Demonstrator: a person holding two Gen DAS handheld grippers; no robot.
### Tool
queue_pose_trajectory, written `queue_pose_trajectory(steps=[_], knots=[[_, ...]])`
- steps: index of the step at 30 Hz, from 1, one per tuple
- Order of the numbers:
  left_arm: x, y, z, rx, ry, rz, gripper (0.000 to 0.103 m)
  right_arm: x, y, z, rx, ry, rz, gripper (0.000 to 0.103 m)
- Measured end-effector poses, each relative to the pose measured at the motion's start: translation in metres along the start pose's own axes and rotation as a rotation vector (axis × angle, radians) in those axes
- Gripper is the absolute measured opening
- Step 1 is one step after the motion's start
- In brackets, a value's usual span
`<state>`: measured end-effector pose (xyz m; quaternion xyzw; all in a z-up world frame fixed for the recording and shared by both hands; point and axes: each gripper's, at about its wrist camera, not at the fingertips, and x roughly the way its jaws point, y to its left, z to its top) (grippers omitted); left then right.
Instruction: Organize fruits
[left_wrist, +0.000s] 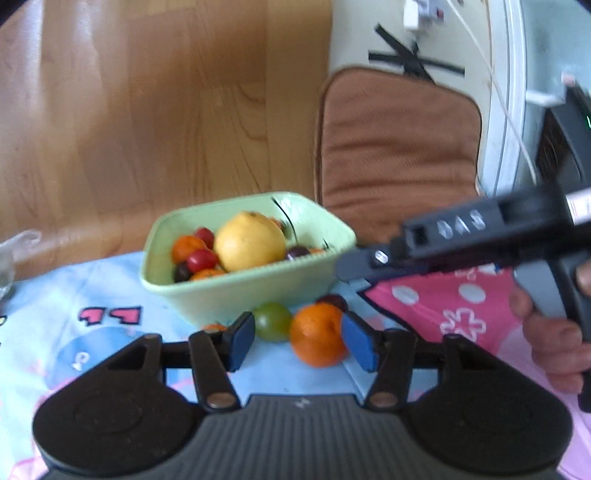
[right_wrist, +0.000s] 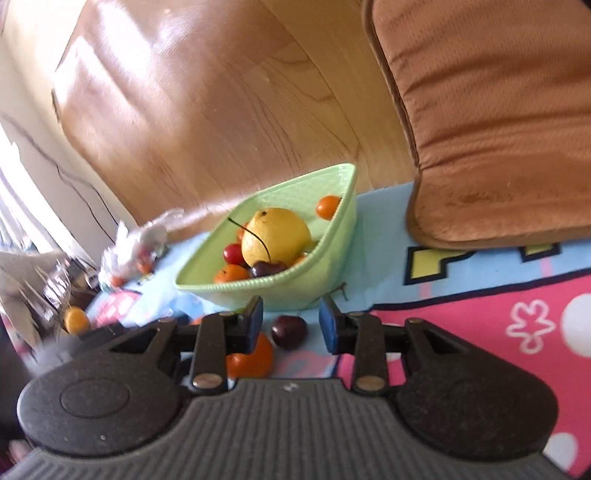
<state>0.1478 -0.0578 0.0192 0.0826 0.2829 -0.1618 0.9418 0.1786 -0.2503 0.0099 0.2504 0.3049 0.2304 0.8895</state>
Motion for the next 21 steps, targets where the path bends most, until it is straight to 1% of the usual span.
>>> queue_pose_trajectory(steps=[4,6,8,9,10,11,13,15,18,21], knots=[[0.003,-0.015,-0.003,0.042,-0.004,0.012,0.058,0.012,-0.002,-0.005,0.031,0.054,0.002,0.037],[0.002,-0.018,-0.007,0.048,-0.001,0.015,0.056,0.015,-0.002,-0.008,0.045,0.053,0.002,0.037],[0.007,-0.018,-0.01,0.037,0.027,0.01,0.056,0.019,0.0,-0.01,0.041,0.047,0.002,0.037],[0.011,-0.017,-0.012,0.028,0.045,0.011,0.051,0.019,0.0,-0.01,0.036,0.044,0.001,0.037],[0.012,-0.017,-0.012,0.023,0.057,0.013,0.04,0.02,0.0,-0.01,0.037,0.045,0.002,0.037],[0.01,-0.016,-0.013,0.002,0.054,-0.008,0.04,0.02,0.001,-0.01,0.043,0.048,0.006,0.035],[0.007,-0.013,-0.015,-0.044,0.057,-0.026,0.039,0.019,0.002,-0.01,0.048,0.056,0.014,0.025],[0.0,-0.01,-0.018,-0.078,0.066,-0.021,0.039,0.015,0.005,-0.012,0.042,0.059,0.008,0.025],[-0.023,-0.002,-0.027,-0.135,0.059,-0.055,0.039,0.003,0.013,-0.019,0.037,0.053,0.012,0.025],[-0.053,0.005,-0.039,-0.174,0.049,-0.079,0.039,-0.016,0.025,-0.031,-0.001,0.043,0.026,0.025]])
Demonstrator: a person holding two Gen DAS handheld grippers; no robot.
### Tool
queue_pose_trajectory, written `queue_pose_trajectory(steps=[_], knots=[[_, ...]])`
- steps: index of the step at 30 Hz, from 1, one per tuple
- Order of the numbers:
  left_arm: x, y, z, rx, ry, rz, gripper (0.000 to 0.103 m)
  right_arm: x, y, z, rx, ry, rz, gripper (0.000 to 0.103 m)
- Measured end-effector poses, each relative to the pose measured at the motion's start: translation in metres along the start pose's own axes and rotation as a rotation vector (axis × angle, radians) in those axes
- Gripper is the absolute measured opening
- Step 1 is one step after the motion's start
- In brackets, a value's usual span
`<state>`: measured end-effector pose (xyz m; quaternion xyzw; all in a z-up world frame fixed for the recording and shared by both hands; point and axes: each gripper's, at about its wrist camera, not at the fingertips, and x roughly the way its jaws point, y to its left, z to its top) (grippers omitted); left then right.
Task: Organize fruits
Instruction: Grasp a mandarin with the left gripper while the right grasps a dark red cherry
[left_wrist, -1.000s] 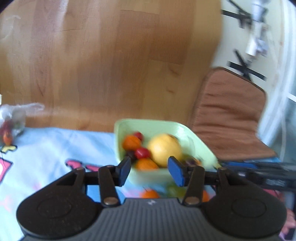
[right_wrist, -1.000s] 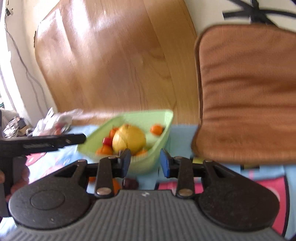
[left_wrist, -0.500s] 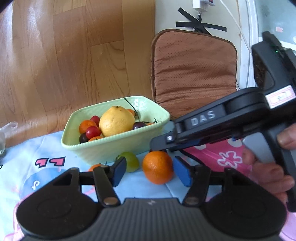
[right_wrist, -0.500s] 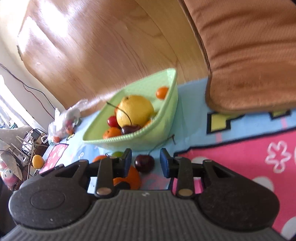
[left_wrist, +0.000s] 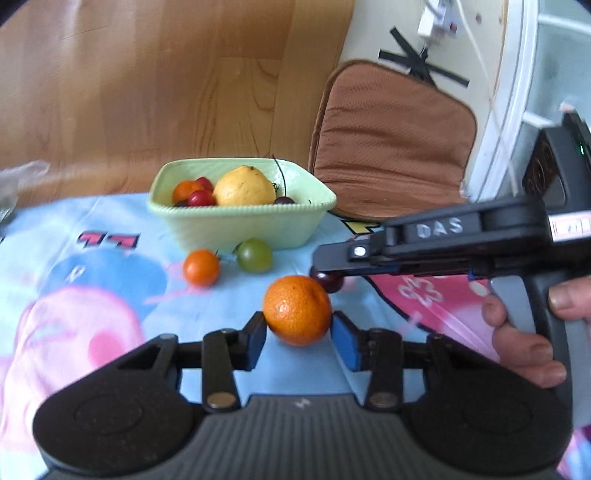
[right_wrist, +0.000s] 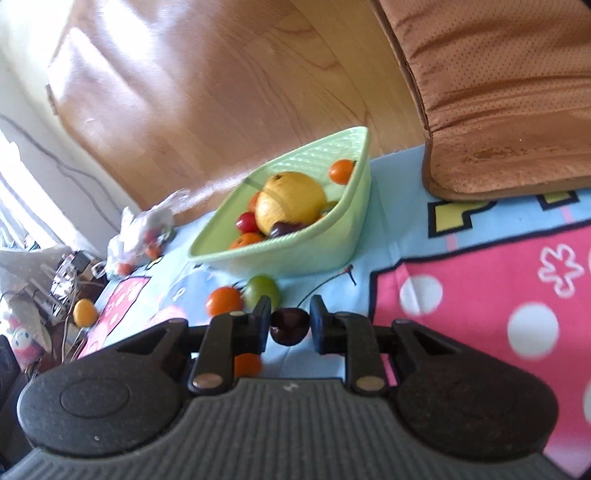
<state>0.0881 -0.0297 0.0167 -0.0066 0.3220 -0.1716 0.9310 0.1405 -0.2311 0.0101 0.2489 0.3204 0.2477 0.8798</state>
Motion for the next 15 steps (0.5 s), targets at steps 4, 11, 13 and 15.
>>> queue_pose_trajectory(steps=[4,11,13,15], knots=[[-0.037,0.005,-0.022,-0.039,0.005,-0.024,0.039,-0.027,0.017,-0.025,-0.059,-0.008,0.02,0.025],[-0.072,0.001,-0.054,-0.027,0.037,-0.053,0.039,-0.062,0.041,-0.079,-0.082,0.015,0.102,0.025],[-0.077,-0.002,-0.061,-0.012,0.035,-0.049,0.04,-0.069,0.05,-0.093,-0.116,0.005,0.09,0.025],[-0.077,-0.004,-0.066,-0.013,0.042,-0.039,0.04,-0.073,0.057,-0.105,-0.145,-0.007,0.075,0.025]])
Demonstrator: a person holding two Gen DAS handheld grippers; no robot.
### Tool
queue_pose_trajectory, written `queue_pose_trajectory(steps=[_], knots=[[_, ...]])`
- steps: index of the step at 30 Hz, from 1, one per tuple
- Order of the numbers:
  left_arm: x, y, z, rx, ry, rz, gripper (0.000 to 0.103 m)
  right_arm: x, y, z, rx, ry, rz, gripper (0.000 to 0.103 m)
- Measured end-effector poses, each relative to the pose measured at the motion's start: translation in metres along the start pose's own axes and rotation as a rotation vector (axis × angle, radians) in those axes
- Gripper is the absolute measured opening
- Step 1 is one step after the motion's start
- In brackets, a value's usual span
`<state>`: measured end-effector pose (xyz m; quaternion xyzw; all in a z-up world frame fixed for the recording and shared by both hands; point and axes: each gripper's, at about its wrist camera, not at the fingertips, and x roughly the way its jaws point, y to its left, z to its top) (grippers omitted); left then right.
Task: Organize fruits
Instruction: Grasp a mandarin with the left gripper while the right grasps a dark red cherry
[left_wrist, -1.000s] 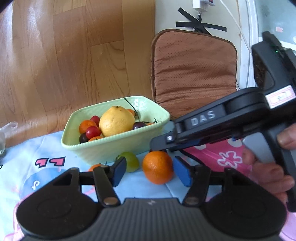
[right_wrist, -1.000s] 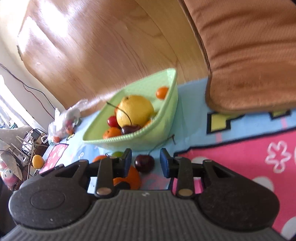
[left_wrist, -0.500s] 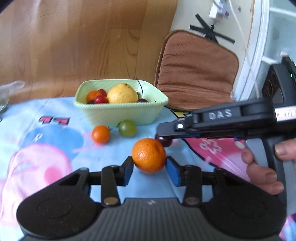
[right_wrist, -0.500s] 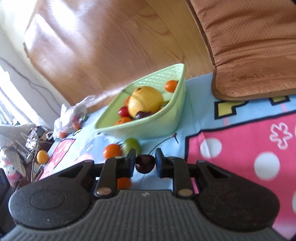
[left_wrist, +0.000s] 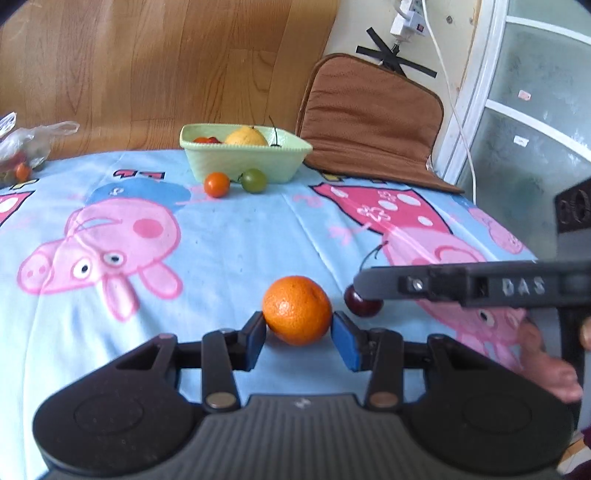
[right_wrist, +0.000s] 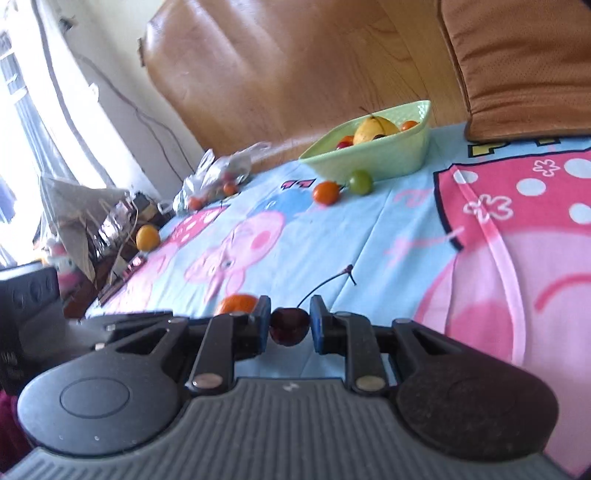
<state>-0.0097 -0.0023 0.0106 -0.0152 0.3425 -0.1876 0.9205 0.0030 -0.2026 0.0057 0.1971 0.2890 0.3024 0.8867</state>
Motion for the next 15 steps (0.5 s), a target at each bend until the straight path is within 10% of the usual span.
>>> queue_pose_trajectory(steps=[15], knots=[[-0.031,-0.001,-0.005,0.019,-0.092,0.046,0.052,-0.007,0.03,-0.034,-0.232,-0.051,-0.175,0.052]])
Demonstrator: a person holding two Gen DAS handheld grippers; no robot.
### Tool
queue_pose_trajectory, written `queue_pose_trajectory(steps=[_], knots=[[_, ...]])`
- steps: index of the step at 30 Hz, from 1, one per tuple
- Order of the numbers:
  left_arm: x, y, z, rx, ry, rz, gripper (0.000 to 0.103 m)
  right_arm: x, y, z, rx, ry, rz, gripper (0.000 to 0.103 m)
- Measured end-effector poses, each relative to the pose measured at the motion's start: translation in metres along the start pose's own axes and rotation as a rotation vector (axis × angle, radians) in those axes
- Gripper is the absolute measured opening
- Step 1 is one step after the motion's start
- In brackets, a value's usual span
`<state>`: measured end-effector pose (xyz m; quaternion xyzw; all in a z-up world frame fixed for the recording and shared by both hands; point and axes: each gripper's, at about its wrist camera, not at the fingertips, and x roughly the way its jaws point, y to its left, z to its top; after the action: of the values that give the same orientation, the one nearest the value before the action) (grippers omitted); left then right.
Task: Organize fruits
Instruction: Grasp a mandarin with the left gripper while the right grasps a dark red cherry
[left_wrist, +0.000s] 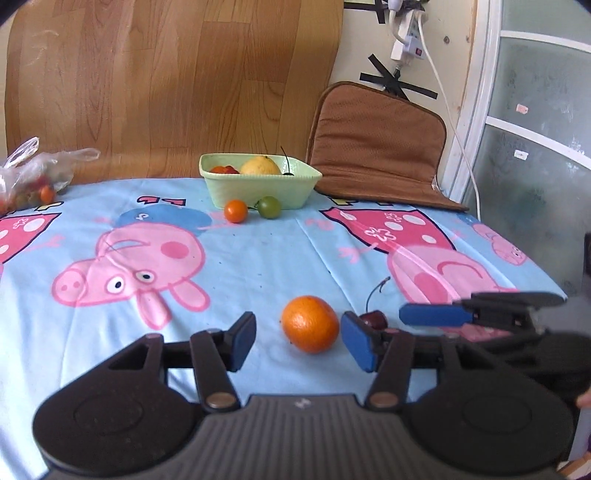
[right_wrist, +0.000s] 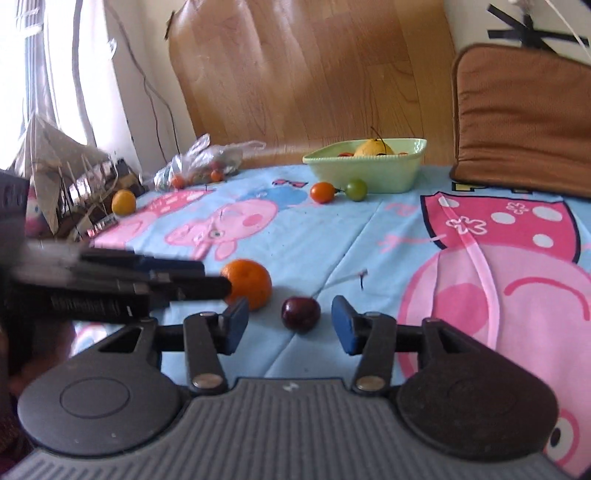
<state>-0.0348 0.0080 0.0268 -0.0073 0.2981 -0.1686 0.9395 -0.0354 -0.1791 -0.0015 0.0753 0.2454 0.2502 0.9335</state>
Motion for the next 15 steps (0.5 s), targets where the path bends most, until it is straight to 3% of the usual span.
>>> queue_pose_trajectory(steps=[9,15], knots=[[0.013,-0.012,0.003,0.041,0.015,-0.037,0.053,0.007,0.01,-0.003,-0.11,0.007,-0.051,0.052],[0.025,-0.018,0.002,0.085,0.02,0.001,0.055,0.014,0.011,-0.003,-0.139,0.022,-0.073,0.051]])
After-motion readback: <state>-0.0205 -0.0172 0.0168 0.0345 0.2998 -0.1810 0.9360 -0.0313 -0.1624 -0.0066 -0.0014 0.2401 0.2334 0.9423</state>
